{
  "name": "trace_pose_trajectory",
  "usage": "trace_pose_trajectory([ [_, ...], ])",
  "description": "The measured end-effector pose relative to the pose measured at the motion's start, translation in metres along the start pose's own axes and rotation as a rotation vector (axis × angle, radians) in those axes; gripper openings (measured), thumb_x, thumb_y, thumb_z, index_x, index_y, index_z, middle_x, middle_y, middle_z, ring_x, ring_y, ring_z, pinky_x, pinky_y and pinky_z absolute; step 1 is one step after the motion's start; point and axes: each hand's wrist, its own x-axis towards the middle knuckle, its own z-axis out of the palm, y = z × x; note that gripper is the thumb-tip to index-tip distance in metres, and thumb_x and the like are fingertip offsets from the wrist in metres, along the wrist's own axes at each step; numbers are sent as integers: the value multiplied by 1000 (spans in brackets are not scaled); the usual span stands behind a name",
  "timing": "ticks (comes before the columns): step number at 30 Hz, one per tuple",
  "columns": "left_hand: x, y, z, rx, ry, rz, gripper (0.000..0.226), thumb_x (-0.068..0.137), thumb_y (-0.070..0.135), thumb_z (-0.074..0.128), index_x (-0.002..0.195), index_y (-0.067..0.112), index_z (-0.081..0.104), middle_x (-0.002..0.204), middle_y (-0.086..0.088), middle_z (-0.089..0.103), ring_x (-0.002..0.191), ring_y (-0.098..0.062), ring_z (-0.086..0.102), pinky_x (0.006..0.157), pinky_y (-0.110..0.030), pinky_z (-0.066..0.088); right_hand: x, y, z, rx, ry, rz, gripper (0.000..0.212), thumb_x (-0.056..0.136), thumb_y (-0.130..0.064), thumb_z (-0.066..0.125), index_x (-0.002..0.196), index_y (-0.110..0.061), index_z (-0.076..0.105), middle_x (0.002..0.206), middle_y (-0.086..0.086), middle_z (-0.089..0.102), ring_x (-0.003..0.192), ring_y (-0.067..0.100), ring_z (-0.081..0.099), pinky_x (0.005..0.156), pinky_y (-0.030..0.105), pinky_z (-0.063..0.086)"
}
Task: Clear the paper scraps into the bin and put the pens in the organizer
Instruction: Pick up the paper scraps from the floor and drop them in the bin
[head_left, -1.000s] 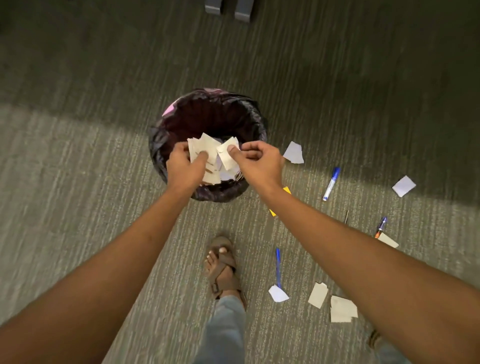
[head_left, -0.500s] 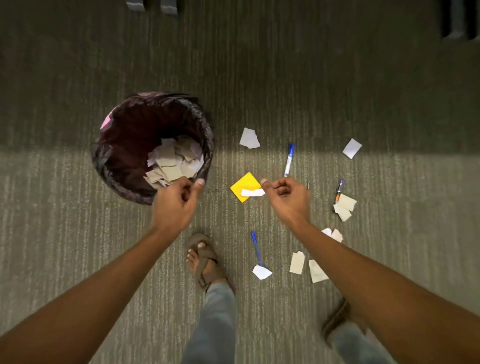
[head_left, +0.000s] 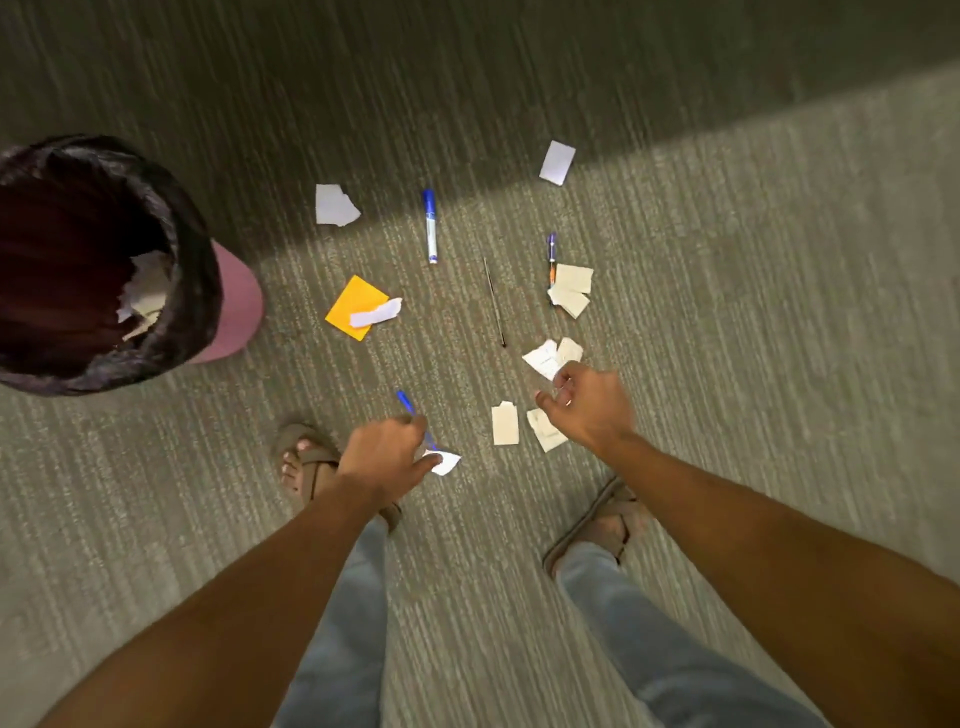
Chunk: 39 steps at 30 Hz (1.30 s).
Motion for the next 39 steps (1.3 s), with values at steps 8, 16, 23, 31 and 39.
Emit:
trace_pose_trajectory([
  [8, 7, 45, 64, 190, -222, 81, 55, 87, 53, 52, 126, 15, 50, 135, -9, 47, 126, -26, 42, 99, -42, 43, -39, 63, 49, -303, -125, -230, 33, 88, -39, 59, 114, -18, 58, 100, 5, 69, 86, 28, 67, 69, 36, 54],
  [16, 72, 22, 156, 268, -126, 209, 46, 90, 39, 53, 125, 11, 47, 127, -8, 50, 121, -25, 43, 99, -41, 43, -8, 86, 168, -73, -17, 3, 34, 86, -34, 66, 112, -13, 63, 107, 9, 66, 94, 31, 65, 71, 35, 52],
  [23, 99, -10, 214, 374, -108, 221, 58, 85, 34, 62, 131, 12, 36, 132, -9, 45, 125, -27, 39, 99, -41, 42, 16, 97, 248, 51, 140, 77, 20, 91, -32, 63, 98, -16, 72, 117, 3, 64, 92, 22, 64, 72, 31, 54],
  [31, 98, -16, 230, 267, -112, 214, 32, 89, 21, 58, 119, 29, 58, 127, 1, 56, 121, -20, 43, 99, -37, 39, 41, 85, 270, 177, 282, 185, 23, 78, -27, 79, 94, -20, 64, 112, -2, 60, 102, 22, 56, 80, 35, 51],
  [39, 116, 8, 204, -137, -81, 138, 29, 98, 17, 46, 123, 10, 59, 108, -13, 65, 91, -17, 49, 74, -26, 40, 33, 105, 235, 551, 256, 254, 28, 82, -10, 75, 103, -16, 58, 85, -3, 64, 76, 16, 62, 68, 36, 56],
])
